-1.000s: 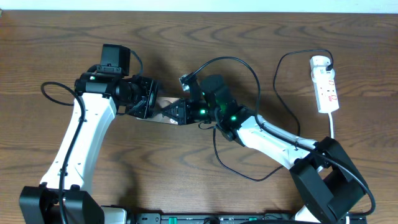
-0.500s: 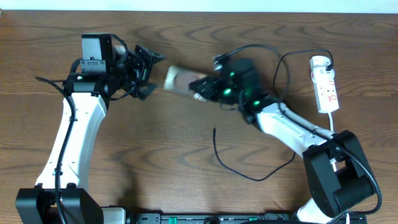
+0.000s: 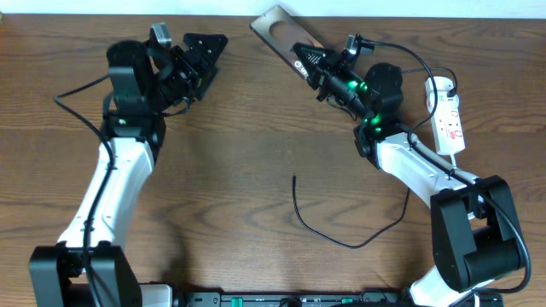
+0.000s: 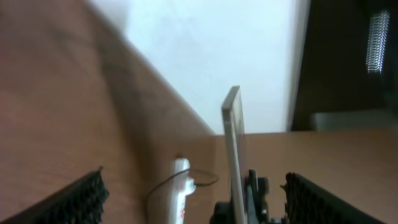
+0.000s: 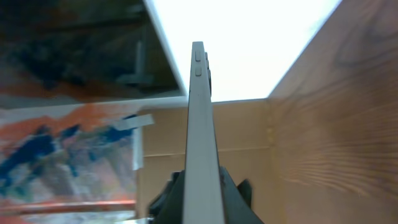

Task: Plug charger to phone and switch on socket
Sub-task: 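Open the left gripper and pull the phone away with the right gripper, then bring the phone in the right gripper back toward the left gripper, then close the left gripper on the phone's top end, then open the right gripper and move the phone left with the left gripper, then lower the right gripper over the black charger cable plug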

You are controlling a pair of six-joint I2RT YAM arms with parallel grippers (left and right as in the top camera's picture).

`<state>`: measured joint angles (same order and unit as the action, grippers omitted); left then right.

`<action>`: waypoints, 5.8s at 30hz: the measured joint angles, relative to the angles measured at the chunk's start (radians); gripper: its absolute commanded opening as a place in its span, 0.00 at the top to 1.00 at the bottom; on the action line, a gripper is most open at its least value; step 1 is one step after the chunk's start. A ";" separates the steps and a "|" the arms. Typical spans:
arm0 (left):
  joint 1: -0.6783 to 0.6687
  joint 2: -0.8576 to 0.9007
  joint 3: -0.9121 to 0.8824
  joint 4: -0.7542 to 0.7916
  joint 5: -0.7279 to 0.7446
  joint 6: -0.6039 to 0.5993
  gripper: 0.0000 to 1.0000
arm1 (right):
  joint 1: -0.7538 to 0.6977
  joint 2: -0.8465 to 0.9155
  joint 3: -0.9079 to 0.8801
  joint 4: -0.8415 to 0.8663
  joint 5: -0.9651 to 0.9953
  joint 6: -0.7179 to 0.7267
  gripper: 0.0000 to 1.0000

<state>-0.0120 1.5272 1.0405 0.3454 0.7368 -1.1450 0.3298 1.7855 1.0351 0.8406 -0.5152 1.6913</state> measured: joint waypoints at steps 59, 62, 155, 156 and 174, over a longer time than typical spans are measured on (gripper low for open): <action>0.007 0.068 -0.238 0.524 -0.050 -0.344 0.25 | 0.227 0.000 0.000 -0.180 -0.082 -0.137 0.99; 0.006 0.068 -0.238 0.528 -0.035 -0.344 0.21 | 0.228 0.000 0.000 -0.187 -0.066 -0.141 0.99; 0.574 0.075 -0.248 0.520 0.540 -0.245 0.93 | 0.421 0.221 0.370 -1.820 0.534 -0.842 0.56; 0.574 0.075 -0.248 0.520 0.541 -0.245 0.93 | 0.421 0.221 0.370 -1.822 0.531 -0.840 0.57; 0.574 0.075 -0.248 0.520 0.541 -0.241 0.93 | 0.419 0.267 0.370 -1.816 0.492 -0.839 0.64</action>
<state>0.5621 1.6020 0.7921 0.8654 1.2774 -1.3865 0.7490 2.0521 1.4052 -0.9756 -0.0235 0.8520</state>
